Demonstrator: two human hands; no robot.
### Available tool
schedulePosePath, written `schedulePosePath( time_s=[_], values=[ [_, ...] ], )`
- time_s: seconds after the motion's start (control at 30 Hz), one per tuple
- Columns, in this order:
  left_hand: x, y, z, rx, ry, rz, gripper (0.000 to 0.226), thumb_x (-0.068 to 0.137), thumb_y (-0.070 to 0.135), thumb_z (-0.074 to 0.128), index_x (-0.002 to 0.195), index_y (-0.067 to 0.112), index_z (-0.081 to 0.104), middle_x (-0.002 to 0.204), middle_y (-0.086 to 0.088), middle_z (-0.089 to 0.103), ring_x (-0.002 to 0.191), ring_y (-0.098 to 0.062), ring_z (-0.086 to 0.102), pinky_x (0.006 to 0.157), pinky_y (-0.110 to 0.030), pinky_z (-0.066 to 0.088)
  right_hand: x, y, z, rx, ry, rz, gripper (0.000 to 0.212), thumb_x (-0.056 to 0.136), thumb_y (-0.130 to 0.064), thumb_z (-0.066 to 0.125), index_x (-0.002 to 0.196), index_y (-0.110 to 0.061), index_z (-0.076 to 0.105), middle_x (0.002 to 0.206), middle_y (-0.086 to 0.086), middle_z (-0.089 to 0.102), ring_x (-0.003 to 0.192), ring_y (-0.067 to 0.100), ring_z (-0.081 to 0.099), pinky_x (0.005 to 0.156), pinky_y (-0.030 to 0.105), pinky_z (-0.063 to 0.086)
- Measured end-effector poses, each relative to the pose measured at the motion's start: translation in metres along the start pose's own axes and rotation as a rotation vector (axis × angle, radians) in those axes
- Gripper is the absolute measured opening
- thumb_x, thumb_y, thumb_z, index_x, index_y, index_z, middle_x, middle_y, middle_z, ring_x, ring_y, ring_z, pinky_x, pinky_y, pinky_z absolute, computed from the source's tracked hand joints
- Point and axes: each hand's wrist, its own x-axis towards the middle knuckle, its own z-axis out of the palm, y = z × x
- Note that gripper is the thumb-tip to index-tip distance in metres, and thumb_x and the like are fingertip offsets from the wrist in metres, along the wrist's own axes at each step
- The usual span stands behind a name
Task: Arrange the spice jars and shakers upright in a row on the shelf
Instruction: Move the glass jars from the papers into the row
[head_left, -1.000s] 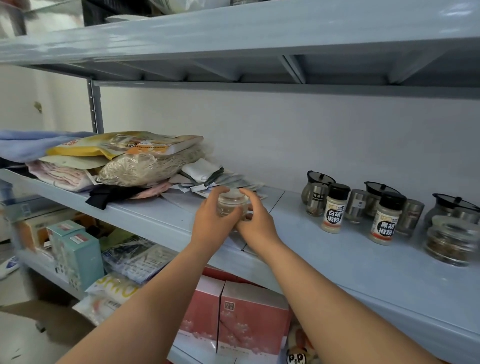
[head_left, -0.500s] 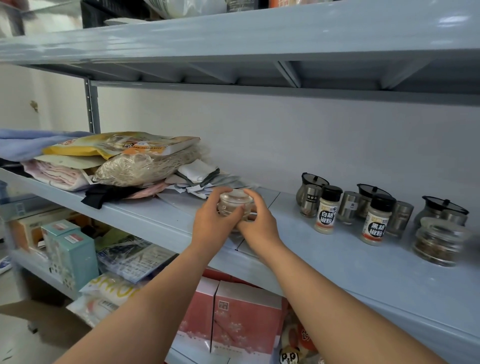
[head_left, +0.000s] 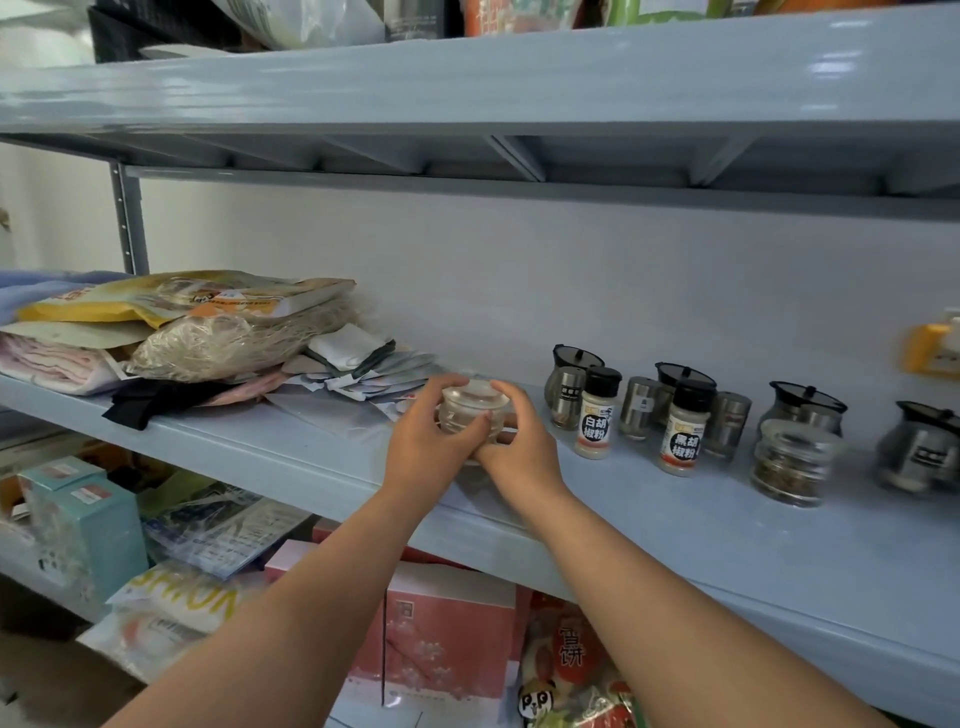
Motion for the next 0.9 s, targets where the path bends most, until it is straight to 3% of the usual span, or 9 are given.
schedulePosePath(
  time_s=[0.1,0.17,0.3,0.4,0.57,0.73,0.9],
  values=[
    [-0.003,0.009,0.013,-0.017,-0.02,0.01,0.036,0.073,0.029,0.074,0.096,0.047,0.054,0.094,0.011,0.066,0.089,-0.012,0.065,0.08,-0.041,0.056,-0.004,0.0,-0.017,0.002,0.01,-0.013,0.065,0.074,-0.003,0.071,0.127,-0.032,0.047,0.092,-0.022,0.052,0.079,-0.004,0.056,0.073,0.016,0.049],
    [-0.006,0.014,0.023,-0.038,-0.037,0.012,0.037,0.068,0.034,0.073,0.1,0.043,0.056,0.097,0.008,0.068,0.09,-0.013,0.066,0.08,-0.044,0.056,-0.007,0.001,-0.028,-0.005,0.027,-0.019,0.066,0.072,-0.003,0.072,0.127,-0.031,0.048,0.094,-0.019,0.054,0.08,-0.003,0.057,0.07,0.012,0.047],
    [-0.012,0.021,0.043,-0.066,-0.065,0.015,0.039,0.07,0.029,0.075,0.104,0.035,0.057,0.098,0.005,0.068,0.089,-0.011,0.065,0.081,-0.038,0.056,-0.012,0.005,-0.051,-0.049,0.055,-0.02,0.069,0.07,-0.008,0.075,0.129,-0.03,0.048,0.108,-0.008,0.057,0.087,0.006,0.06,0.074,0.014,0.047],
    [-0.018,0.027,0.058,-0.064,-0.09,0.015,0.037,0.074,0.025,0.074,0.105,0.036,0.058,0.094,0.008,0.068,0.085,-0.008,0.065,0.076,-0.031,0.056,-0.019,0.008,-0.07,-0.083,0.072,-0.028,0.068,0.068,-0.011,0.077,0.127,-0.032,0.049,0.104,-0.011,0.06,0.087,0.005,0.061,0.079,0.021,0.052],
    [-0.029,0.041,0.085,-0.106,-0.13,0.04,0.036,0.076,0.021,0.074,0.102,0.038,0.057,0.09,0.014,0.064,0.085,-0.008,0.064,0.075,-0.03,0.056,-0.03,0.011,-0.101,-0.09,0.116,-0.024,0.065,0.068,-0.009,0.077,0.12,-0.034,0.049,0.093,-0.024,0.057,0.084,-0.004,0.06,0.08,0.021,0.051],
    [-0.039,0.059,0.111,-0.135,-0.184,0.06,0.035,0.076,0.021,0.074,0.094,0.045,0.054,0.087,0.016,0.064,0.081,-0.009,0.065,0.07,-0.024,0.054,-0.04,0.015,-0.132,-0.141,0.161,-0.01,0.07,0.066,-0.017,0.079,0.127,-0.034,0.049,0.101,-0.017,0.061,0.088,-0.001,0.061,0.086,0.029,0.053],
    [-0.053,0.075,0.139,-0.19,-0.236,0.056,0.034,0.078,0.021,0.073,0.104,0.036,0.057,0.089,0.018,0.062,0.083,-0.007,0.065,0.07,-0.02,0.053,-0.053,0.014,-0.167,-0.169,0.201,-0.013,0.064,0.067,-0.013,0.079,0.118,-0.036,0.05,0.092,-0.024,0.06,0.082,-0.007,0.06,0.078,0.021,0.053]
  ],
)
